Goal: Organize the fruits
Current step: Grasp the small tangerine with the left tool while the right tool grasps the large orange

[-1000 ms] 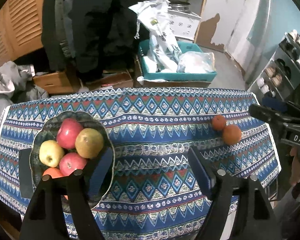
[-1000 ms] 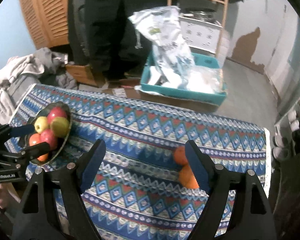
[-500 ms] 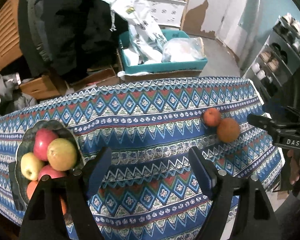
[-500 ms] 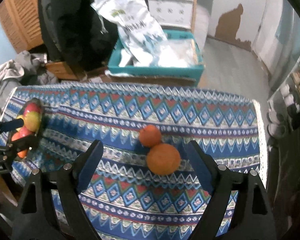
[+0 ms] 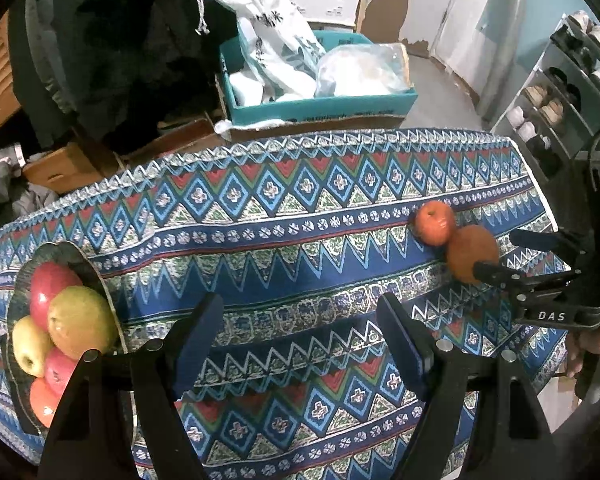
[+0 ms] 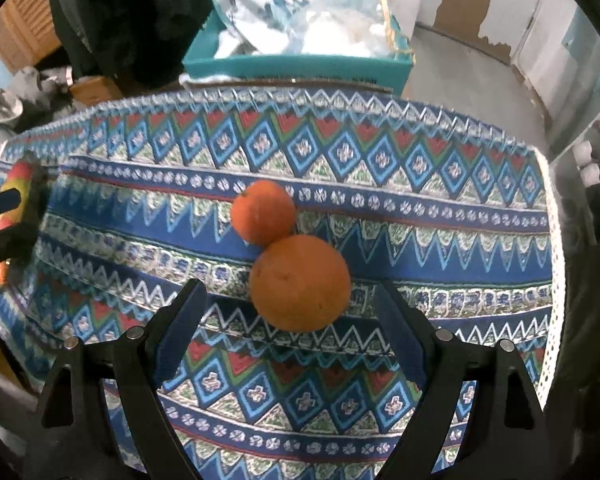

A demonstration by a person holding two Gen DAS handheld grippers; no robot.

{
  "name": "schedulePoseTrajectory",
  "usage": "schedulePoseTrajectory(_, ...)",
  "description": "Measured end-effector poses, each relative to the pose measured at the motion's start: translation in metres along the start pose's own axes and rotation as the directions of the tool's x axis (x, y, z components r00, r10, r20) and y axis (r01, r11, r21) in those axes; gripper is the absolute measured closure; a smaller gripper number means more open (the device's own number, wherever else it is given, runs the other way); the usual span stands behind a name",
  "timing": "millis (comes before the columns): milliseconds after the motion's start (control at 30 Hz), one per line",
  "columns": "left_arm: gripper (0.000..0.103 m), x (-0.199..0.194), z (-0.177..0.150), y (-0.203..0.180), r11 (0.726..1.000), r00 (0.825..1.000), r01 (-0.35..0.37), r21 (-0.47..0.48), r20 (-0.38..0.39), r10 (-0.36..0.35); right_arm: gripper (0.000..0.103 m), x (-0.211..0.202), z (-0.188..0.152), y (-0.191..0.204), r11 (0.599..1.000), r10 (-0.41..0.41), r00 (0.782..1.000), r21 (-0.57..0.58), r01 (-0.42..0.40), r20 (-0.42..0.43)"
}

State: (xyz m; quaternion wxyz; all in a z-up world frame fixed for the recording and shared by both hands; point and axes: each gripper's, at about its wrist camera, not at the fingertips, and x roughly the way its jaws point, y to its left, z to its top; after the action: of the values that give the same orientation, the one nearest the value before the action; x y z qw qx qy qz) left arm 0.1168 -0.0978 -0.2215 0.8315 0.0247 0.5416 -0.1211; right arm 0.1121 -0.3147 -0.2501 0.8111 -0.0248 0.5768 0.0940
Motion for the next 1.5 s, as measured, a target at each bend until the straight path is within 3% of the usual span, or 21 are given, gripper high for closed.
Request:
schedulePoseTrajectory(367, 0.023, 0.022, 0.004, -0.011, 1.000, 0.999, 0.023, 0.015, -0.040, -0.022, 0.018, 0.038, 0.003, -0.001, 1.000, -0.005, 0.998, -0.020, 0.004, -0.060)
schedulePoseTrajectory(600, 0.023, 0.026, 0.010, -0.022, 0.998, 0.998, 0.054, 0.019, -0.046, -0.053, 0.035, 0.049, 0.000, -0.006, 0.999, 0.040, 0.997, 0.012, -0.039, -0.070)
schedulePoseTrajectory(800, 0.023, 0.032, 0.015, -0.034, 0.996, 0.995, 0.090, 0.016, -0.056, -0.089, 0.036, 0.041, -0.011, -0.019, 0.996, 0.043, 0.998, 0.074, -0.039, -0.048)
schedulePoseTrajectory(1233, 0.021, 0.050, 0.028, -0.087, 0.983, 0.988, 0.139, 0.122, -0.082, -0.130, 0.036, -0.007, -0.019, -0.081, 0.969, 0.007, 0.998, 0.248, -0.021, 0.058)
schedulePoseTrajectory(1500, 0.021, 0.070, 0.038, -0.106, 0.974, 0.982, 0.175, 0.143, -0.102, -0.161, 0.036, -0.010, -0.023, -0.101, 0.950, 0.000, 0.996, 0.312, -0.027, 0.086)
